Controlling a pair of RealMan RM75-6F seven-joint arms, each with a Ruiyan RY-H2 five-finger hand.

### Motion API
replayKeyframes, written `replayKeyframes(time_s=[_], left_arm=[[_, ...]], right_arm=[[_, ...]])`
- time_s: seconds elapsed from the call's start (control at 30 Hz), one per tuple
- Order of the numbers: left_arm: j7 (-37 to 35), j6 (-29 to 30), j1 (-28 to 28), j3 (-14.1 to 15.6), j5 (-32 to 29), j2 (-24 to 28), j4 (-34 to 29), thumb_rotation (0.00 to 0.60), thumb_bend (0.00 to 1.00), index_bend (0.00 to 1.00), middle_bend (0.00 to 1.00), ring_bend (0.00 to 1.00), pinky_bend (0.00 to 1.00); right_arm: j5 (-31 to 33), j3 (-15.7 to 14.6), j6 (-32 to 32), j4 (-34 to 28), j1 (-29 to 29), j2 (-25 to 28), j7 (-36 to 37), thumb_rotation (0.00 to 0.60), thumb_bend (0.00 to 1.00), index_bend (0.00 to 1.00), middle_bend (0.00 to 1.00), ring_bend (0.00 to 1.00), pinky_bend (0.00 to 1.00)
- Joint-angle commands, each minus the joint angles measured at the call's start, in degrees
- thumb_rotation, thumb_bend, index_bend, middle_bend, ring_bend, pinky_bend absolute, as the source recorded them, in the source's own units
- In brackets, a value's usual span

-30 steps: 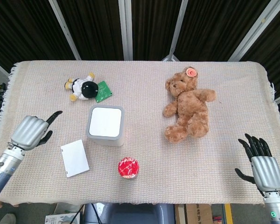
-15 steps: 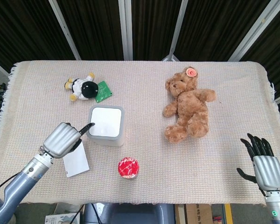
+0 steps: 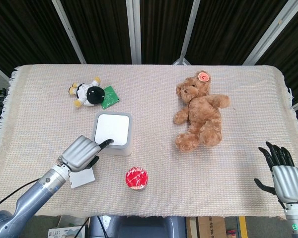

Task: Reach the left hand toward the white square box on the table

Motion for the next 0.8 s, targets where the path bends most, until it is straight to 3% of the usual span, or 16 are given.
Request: replayKeyframes(time_s=[0.03,0.6,0.7,0.8], left_arm=[[3.8,0.8,-2.2,0.8,-3.4,-0.7,-1.4,0.6,0.66,0.17,0.82,0.77,0.68],[14.3,9.2,-7.3,5.1,-16.6,-0.2,-6.6,0.6,0.68,0.16,0.82,0.78,0.7],[13.9,10.8,-7.5,4.8,-16.1,-0.4,-7.1,0.6,0.63,0.15,0.8,0.77,0.7],[10.6,13.5,-6.1,3.5,-9.8,-0.8,-7.8,0.6,0.53,0.15,0.72,0.73,0.7]], right_arm=[[-0.1,0.0,0.3,0.0,-0.1,0.2,0.3,0.6,0.19,0.15,0.04,0.0,0.0],[-0.6,-0.3,0.5,0.3,-0.4,0.5,0.9,0.6,0.19,0.15,0.04,0.0,0.0],[-0.6,-0.2,0.5,0.3,-0.4,0.5,1.1,0.6,0.19,0.15,0.04,0.0,0.0],[-0.6,-0.2,0.6,0.4,-0.4,0.6,1.2,0.6,0.19,0.15,0.04,0.0,0.0]])
